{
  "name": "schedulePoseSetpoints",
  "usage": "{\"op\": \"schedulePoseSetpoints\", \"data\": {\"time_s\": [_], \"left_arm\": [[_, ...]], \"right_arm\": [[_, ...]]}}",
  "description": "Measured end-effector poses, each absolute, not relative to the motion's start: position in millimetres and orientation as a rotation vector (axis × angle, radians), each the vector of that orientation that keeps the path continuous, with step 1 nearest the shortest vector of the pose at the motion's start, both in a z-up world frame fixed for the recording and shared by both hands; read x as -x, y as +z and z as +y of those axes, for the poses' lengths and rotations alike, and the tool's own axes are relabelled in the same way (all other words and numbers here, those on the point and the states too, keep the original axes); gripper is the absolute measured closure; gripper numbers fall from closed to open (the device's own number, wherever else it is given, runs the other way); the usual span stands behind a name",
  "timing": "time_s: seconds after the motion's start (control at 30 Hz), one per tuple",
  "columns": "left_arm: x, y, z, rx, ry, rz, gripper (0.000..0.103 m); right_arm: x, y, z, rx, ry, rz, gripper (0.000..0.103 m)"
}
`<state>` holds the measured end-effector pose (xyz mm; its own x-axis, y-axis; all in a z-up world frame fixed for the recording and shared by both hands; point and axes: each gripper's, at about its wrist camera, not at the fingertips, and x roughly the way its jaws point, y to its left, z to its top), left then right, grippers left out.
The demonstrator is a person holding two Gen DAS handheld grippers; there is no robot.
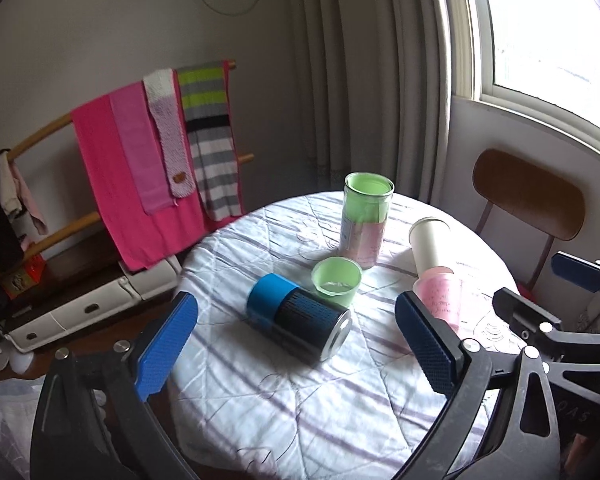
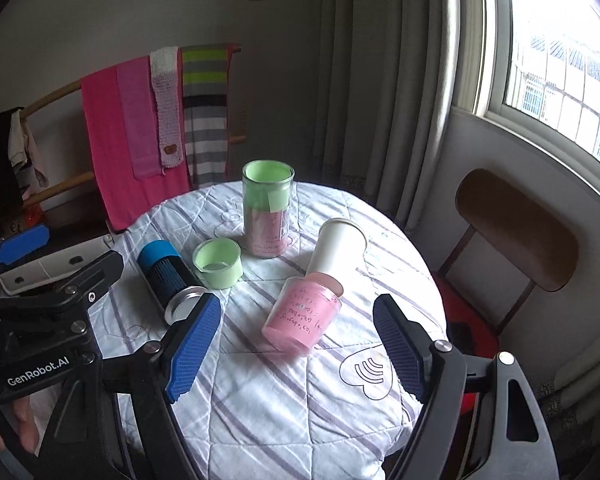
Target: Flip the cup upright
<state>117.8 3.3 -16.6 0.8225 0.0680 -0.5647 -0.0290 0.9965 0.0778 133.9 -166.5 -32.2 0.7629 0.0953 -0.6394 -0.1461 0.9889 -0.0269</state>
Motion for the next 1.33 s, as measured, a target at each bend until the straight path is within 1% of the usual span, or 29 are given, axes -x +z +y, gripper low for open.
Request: {"op": "schedulePoseSetpoints", "data": {"time_s": [0.43,1.33], "left_arm": [[-99.6,-9.9,8.7,-0.058,0.037,0.600,0.000],[-98.9,-7.5,3.9,-0.065,0.039,0.555,0.000]], "right_arm": [[-110.1,-17.6,-162.0,0.081,0.116,0.660,0.023],[-109.8,-15.0,-165.3,0.065,0.120,0.659,0.023]]}}
